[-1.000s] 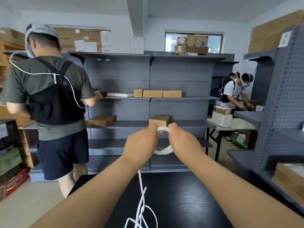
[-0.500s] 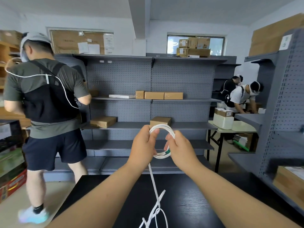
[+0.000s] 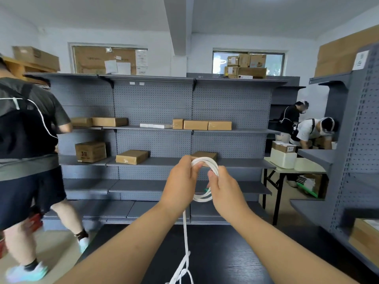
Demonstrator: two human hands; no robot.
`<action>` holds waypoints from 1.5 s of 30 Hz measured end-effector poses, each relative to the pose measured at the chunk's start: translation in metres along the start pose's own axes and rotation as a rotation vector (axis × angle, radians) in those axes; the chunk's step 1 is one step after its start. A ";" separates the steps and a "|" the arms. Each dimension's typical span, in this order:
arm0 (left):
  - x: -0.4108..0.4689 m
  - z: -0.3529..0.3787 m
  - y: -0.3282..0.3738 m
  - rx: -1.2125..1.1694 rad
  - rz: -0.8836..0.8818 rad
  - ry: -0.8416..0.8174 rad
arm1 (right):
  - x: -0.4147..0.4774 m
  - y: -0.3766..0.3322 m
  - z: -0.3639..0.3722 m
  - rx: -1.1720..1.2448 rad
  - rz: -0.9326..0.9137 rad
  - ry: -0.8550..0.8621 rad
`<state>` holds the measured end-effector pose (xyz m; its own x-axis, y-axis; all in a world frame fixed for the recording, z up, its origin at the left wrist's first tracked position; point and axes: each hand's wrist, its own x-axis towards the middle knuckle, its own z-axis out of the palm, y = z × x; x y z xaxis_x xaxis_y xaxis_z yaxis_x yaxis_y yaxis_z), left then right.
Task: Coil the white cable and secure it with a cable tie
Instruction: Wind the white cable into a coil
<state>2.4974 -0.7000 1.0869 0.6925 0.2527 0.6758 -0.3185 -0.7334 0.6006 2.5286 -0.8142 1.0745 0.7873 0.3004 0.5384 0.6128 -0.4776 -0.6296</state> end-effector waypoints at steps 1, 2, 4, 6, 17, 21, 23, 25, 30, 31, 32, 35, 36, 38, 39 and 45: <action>0.000 0.000 -0.001 -0.004 -0.005 0.009 | 0.001 0.000 0.002 0.008 0.015 0.005; 0.001 0.000 -0.002 -0.011 -0.008 0.016 | 0.001 0.000 0.002 0.019 0.029 0.002; 0.003 -0.002 -0.003 -0.009 -0.009 0.022 | 0.004 -0.001 -0.002 0.106 0.067 -0.035; 0.005 -0.002 -0.003 -0.014 -0.028 0.030 | 0.006 -0.002 -0.007 0.234 0.127 -0.106; 0.011 0.006 0.000 -0.110 -0.143 0.117 | 0.014 0.006 -0.016 0.751 0.266 -0.238; 0.012 0.009 -0.005 -0.101 -0.136 0.111 | 0.018 0.012 -0.017 0.684 0.261 -0.256; 0.013 0.011 -0.006 -0.094 -0.133 0.106 | 0.020 0.014 -0.018 0.689 0.258 -0.274; 0.013 0.012 -0.007 -0.085 -0.118 0.085 | 0.023 0.014 -0.021 0.539 0.189 -0.257; 0.015 0.015 -0.008 -0.085 -0.150 0.077 | 0.030 0.015 -0.029 0.602 0.167 -0.336; 0.016 0.015 -0.010 -0.111 -0.185 0.090 | 0.030 0.017 -0.030 0.645 0.190 -0.353; 0.016 0.016 -0.012 -0.147 -0.231 0.099 | 0.031 0.020 -0.032 0.688 0.212 -0.362; 0.016 0.019 -0.018 -0.307 -0.377 0.108 | 0.033 0.025 -0.036 0.855 0.283 -0.390; 0.016 0.020 -0.019 -0.371 -0.417 0.109 | 0.033 0.026 -0.037 0.909 0.296 -0.406; 0.017 0.020 -0.020 -0.470 -0.468 0.115 | 0.035 0.028 -0.038 0.968 0.298 -0.424; 0.018 0.020 -0.020 -0.500 -0.483 0.117 | 0.036 0.028 -0.037 0.975 0.287 -0.429; 0.023 0.017 -0.019 -0.510 -0.484 0.134 | 0.041 0.025 -0.032 1.015 0.262 -0.452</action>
<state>2.5305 -0.6910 1.0839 0.7573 0.5746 0.3104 -0.2818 -0.1412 0.9490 2.5743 -0.8397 1.0988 0.7256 0.6577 0.2022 0.0366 0.2566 -0.9658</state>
